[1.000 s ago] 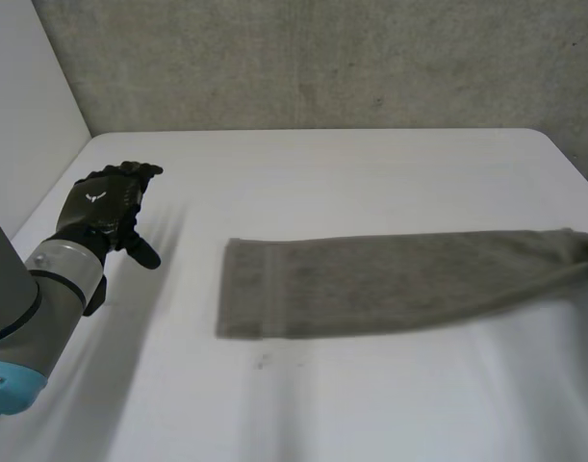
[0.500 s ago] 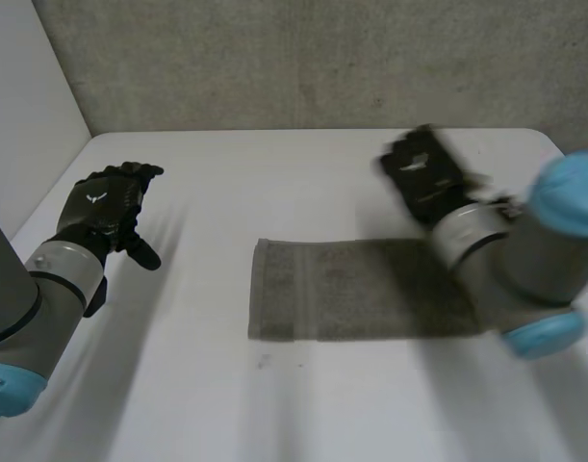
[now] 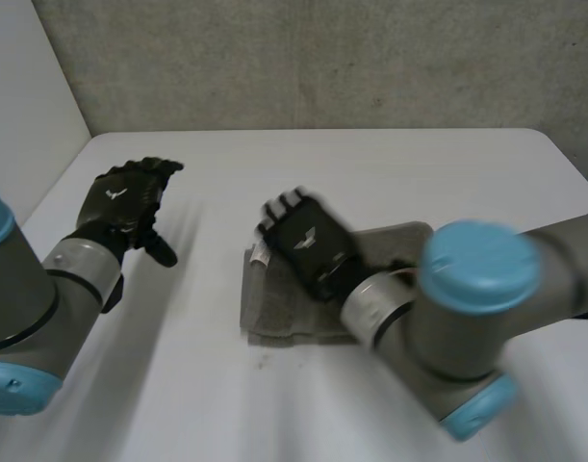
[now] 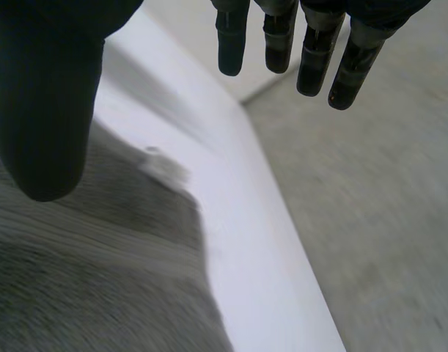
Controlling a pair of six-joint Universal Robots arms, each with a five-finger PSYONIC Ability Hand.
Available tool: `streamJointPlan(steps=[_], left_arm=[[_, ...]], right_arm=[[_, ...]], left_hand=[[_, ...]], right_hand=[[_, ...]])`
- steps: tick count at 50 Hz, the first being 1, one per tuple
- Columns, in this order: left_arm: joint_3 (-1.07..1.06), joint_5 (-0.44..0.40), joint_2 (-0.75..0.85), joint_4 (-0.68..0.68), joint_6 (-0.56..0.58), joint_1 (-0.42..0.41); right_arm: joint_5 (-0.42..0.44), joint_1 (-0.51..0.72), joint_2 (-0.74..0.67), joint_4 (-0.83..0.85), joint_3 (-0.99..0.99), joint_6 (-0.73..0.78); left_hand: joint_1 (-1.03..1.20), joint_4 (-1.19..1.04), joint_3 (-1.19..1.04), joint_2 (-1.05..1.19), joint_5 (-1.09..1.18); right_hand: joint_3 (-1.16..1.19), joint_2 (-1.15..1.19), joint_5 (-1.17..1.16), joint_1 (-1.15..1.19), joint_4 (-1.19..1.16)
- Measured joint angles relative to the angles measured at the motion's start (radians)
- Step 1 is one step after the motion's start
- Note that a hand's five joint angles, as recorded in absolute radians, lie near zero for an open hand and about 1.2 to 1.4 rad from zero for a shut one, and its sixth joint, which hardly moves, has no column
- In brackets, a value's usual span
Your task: Fold the towel.
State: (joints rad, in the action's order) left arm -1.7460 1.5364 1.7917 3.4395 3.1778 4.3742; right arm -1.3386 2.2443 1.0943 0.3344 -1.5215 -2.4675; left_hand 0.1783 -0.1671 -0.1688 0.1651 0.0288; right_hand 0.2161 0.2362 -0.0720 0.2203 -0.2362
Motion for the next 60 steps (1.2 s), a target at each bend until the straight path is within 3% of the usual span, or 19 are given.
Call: streamJointPlan(steps=[4, 10, 18, 25, 26, 28, 33, 37, 45, 49, 52, 57, 59, 60], left_arm=[[0.049, 0.002, 0.025, 0.006, -0.001, -0.053], [0.133, 0.005, 0.098, 0.009, -0.004, -0.14], [0.251, 0.011, 0.25, 0.005, -0.002, -0.253], [0.28, 0.016, 0.329, -0.002, 0.001, -0.295], [0.27, 0.018, 0.33, -0.005, 0.0, -0.298], [0.258, 0.021, 0.326, -0.007, 0.0, -0.299], [0.204, 0.046, 0.286, -0.011, 0.001, -0.296], [0.156, 0.072, 0.231, -0.011, 0.002, -0.291], [0.048, 0.1, 0.071, -0.012, 0.001, -0.24], [0.008, 0.124, 0.008, -0.012, 0.0, -0.209], [0.002, 0.133, -0.002, -0.012, 0.0, -0.204], [-0.018, 0.197, -0.038, -0.012, -0.004, -0.173], [-0.015, 0.205, -0.038, -0.011, -0.005, -0.168], [-0.008, 0.209, -0.036, -0.01, -0.005, -0.163]], right_arm=[[0.003, -0.115, 0.106, -0.02, -0.069, -0.189], [0.021, -0.287, 0.184, -0.108, -0.167, -0.344], [0.079, -0.46, 0.194, -0.17, -0.297, -0.313], [0.167, -0.548, 0.123, -0.162, -0.353, -0.234], [0.182, -0.555, 0.088, -0.157, -0.342, -0.225], [0.191, -0.558, 0.057, -0.155, -0.327, -0.219], [0.186, -0.552, 0.02, -0.15, -0.266, -0.225], [0.154, -0.527, 0.039, -0.148, -0.206, -0.24], [0.069, -0.267, 0.068, -0.16, -0.002, -0.272], [0.063, -0.115, -0.001, -0.189, 0.098, -0.267], [0.066, -0.083, -0.022, -0.199, 0.117, -0.263], [0.071, 0.095, -0.185, -0.295, 0.236, -0.205], [0.066, 0.116, -0.211, -0.315, 0.252, -0.191], [0.055, 0.129, -0.223, -0.332, 0.262, -0.182]], left_hand=[[0.0, 0.0, 0.0, 0.001, 0.0], [0.0, -0.003, -0.003, 0.005, 0.0], [0.004, -0.016, -0.014, 0.019, 0.0], [0.004, -0.016, -0.014, 0.02, 0.0], [0.004, -0.016, -0.014, 0.02, 0.0], [0.004, -0.016, -0.014, 0.02, 0.0], [0.004, -0.015, -0.013, 0.018, 0.0], [0.001, -0.014, -0.012, 0.018, 0.0], [0.0, -0.014, -0.012, 0.017, 0.0], [0.0, -0.014, -0.012, 0.017, 0.0], [0.0, -0.014, -0.012, 0.017, 0.0], [0.0, -0.014, -0.012, 0.017, 0.0], [0.0, -0.014, -0.012, 0.017, 0.0], [0.0, -0.014, -0.012, 0.017, 0.0]], right_hand=[[0.0, 0.0, 0.0, 0.0, 0.0], [0.0, 0.0, 0.0, 0.0, 0.0], [0.014, 0.005, -0.005, 0.005, -0.006], [0.379, 0.354, -0.329, 0.303, -0.358], [0.634, 0.629, -0.575, 0.499, -0.613], [0.858, 0.842, -0.792, 0.639, -0.844], [0.95, 0.91, -0.876, 0.707, -0.954], [0.963, 0.911, -0.885, 0.715, -0.956], [0.969, 0.93, -0.907, 0.722, -0.957], [0.974, 0.93, -0.91, 0.722, -0.957], [0.974, 0.93, -0.91, 0.722, -0.957], [0.943, 0.916, -0.899, 0.722, -0.924], [0.742, 0.7, -0.718, 0.546, -0.722], [0.408, 0.359, -0.402, 0.25, -0.387]])
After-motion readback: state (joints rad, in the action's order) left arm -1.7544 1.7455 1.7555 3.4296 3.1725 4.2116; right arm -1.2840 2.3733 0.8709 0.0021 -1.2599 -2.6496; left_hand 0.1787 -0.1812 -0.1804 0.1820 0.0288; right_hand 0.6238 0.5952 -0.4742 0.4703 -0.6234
